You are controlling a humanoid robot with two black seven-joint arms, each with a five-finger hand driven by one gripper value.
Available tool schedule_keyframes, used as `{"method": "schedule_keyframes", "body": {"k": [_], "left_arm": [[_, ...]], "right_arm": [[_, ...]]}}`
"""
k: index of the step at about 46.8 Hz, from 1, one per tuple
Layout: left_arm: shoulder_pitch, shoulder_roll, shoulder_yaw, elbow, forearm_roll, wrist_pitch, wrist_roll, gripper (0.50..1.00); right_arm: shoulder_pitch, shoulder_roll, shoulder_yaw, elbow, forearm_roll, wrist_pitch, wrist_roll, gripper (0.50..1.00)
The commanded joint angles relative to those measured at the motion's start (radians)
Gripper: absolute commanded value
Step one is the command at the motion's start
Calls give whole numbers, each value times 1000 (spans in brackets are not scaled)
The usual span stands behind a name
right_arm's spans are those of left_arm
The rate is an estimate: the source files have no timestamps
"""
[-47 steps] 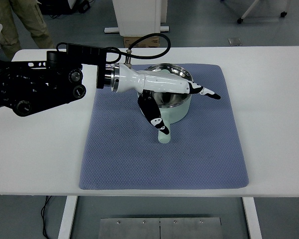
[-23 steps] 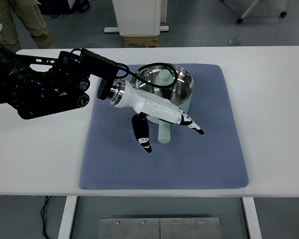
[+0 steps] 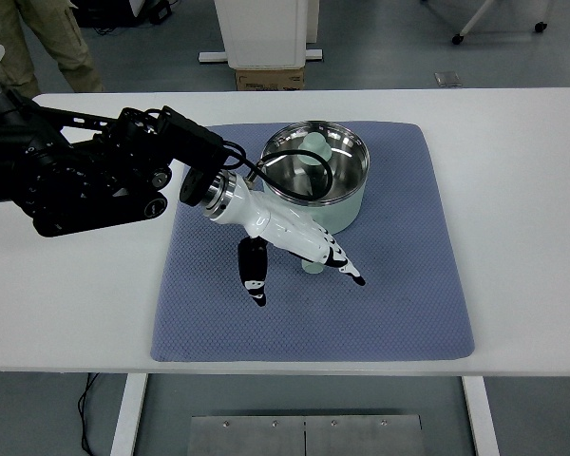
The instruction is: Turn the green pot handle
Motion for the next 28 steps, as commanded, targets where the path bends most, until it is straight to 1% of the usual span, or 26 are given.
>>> {"method": "schedule_keyframes", "body": {"k": [1, 5, 12, 28], "left_arm": [[-4, -4, 15, 0, 0, 1, 0, 1000], [-5, -16, 26, 0, 0, 1, 0, 1000], [-13, -17, 52, -1, 0, 1, 0, 1000], [-71, -14, 143, -1, 2, 1, -1, 1000]], "right_arm": [[0, 0, 0, 0, 0, 0, 0, 1000], [0, 0, 0, 0, 0, 0, 0, 1000], [0, 0, 0, 0, 0, 0, 0, 1000], [0, 0, 0, 0, 0, 0, 0, 1000]]}}
